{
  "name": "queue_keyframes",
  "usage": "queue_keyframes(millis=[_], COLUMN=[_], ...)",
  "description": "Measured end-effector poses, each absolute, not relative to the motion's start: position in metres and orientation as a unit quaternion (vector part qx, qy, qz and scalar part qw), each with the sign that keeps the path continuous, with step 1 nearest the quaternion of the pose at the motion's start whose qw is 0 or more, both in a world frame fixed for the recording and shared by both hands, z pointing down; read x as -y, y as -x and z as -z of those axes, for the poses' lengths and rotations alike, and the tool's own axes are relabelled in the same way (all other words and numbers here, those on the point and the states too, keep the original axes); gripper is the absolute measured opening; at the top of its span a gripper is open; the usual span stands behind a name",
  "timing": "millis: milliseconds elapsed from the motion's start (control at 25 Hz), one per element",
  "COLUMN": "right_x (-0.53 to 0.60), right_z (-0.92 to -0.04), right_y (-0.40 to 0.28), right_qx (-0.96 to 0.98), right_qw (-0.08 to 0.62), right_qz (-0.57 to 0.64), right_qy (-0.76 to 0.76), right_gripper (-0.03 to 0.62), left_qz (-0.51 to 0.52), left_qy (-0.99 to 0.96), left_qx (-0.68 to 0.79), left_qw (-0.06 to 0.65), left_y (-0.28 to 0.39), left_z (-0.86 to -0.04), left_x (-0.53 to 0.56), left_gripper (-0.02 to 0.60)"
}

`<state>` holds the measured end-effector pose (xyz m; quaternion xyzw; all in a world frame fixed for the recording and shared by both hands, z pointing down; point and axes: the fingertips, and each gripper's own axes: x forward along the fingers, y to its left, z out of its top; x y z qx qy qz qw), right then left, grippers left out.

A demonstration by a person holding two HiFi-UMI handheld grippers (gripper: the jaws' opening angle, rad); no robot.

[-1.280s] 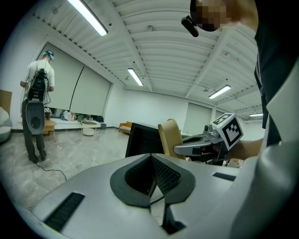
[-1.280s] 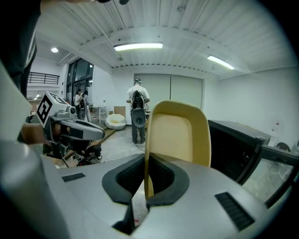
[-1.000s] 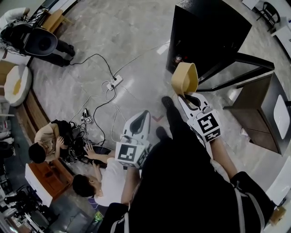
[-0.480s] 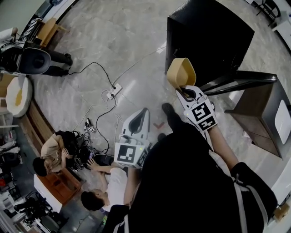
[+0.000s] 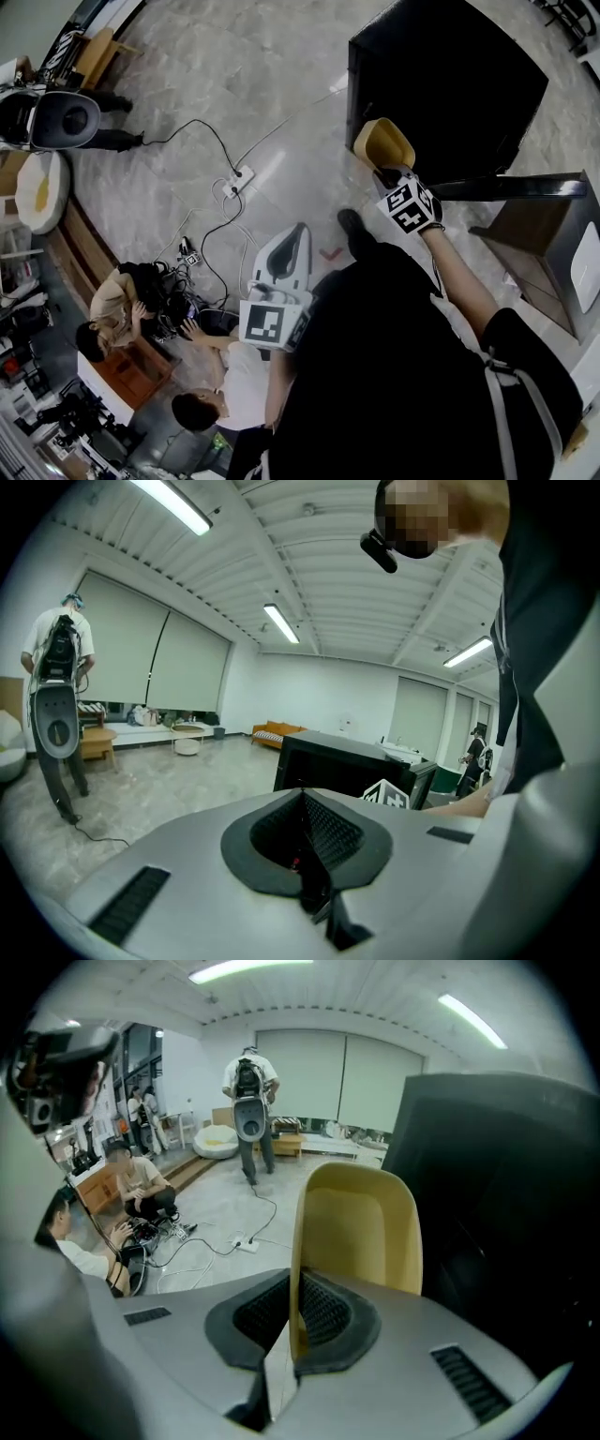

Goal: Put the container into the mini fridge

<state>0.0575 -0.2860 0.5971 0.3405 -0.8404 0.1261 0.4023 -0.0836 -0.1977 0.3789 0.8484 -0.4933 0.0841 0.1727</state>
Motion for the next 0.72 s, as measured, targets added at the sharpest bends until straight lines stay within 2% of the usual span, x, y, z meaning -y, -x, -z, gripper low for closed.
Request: queue_keyframes(millis=[280,720], right_x=[0.336,0.402], right_z=[-0.677,-0.746], right_y=[-0.095,-0.160], right_qx=[0.785,0.712], right_qw=[0.485,0.581], right_qz=[-0.136,-0.077], right_qy=[-0.361,-0.387], right_gripper=[0.029,0.029], left_qz=[-0.085,-0.091], left_qy=[-0.828,-0.800], left_qx=[0.521,0.553], left_qw=[0.190,0.216], left_y=[0.083,0.093], left_z=[-0.385,-0.403], left_x=[0.210,0.210], left_gripper=[0.032,0.032])
